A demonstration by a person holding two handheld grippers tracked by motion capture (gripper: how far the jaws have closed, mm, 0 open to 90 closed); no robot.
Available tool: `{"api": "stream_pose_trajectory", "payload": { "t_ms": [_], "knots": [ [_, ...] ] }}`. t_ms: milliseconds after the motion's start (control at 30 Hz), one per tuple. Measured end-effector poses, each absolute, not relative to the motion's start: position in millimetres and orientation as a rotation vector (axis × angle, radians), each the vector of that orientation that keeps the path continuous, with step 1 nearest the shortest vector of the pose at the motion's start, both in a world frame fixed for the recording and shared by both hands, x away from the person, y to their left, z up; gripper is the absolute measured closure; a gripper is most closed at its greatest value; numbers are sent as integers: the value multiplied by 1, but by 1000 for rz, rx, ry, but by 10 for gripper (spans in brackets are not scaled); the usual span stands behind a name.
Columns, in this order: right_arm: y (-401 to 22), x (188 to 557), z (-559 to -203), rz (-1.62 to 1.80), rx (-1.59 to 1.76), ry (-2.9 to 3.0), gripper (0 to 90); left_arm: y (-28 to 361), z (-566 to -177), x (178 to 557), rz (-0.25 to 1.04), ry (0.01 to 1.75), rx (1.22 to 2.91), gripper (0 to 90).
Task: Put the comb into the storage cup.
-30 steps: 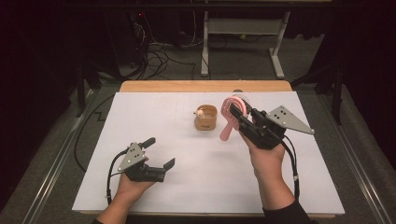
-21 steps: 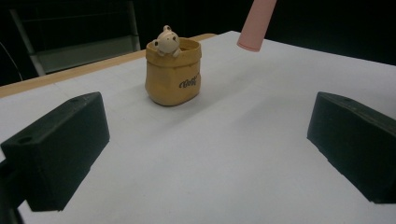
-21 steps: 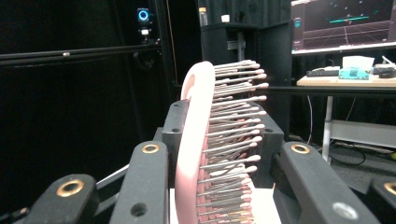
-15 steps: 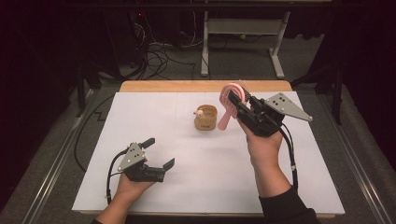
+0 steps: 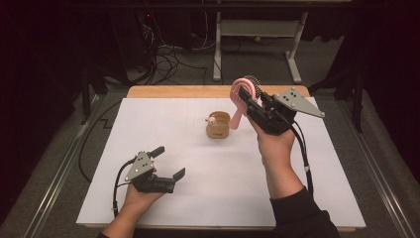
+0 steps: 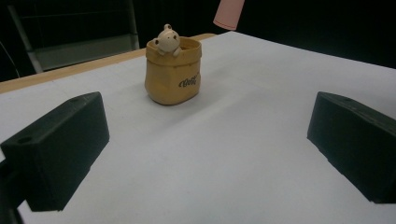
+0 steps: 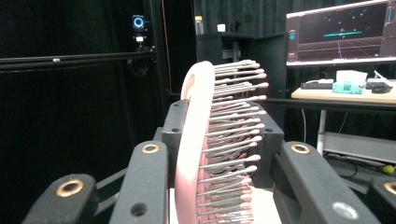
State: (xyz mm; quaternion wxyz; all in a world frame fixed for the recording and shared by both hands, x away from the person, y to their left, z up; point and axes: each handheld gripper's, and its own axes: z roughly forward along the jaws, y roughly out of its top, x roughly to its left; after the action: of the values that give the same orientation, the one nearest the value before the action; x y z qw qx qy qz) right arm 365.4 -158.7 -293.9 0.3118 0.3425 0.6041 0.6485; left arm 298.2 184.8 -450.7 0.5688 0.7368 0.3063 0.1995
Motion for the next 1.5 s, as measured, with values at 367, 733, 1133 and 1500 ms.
{"api": "stream_pose_trajectory", "payload": {
  "t_ms": [367, 733, 1133, 1500],
  "knots": [
    [-149, 379, -293, 1708, 906, 1579, 668, 186, -450, 299, 459, 723, 1725, 0],
    [-146, 397, -301, 1703, 959, 1567, 668, 185, -451, 299, 449, 723, 1727, 0],
    [-139, 409, -307, 1716, 981, 1573, 668, 184, -452, 299, 460, 721, 1726, 0],
    [-128, 417, -307, 1702, 987, 1580, 668, 183, -451, 297, 474, 710, 1733, 0]
  ]
}}
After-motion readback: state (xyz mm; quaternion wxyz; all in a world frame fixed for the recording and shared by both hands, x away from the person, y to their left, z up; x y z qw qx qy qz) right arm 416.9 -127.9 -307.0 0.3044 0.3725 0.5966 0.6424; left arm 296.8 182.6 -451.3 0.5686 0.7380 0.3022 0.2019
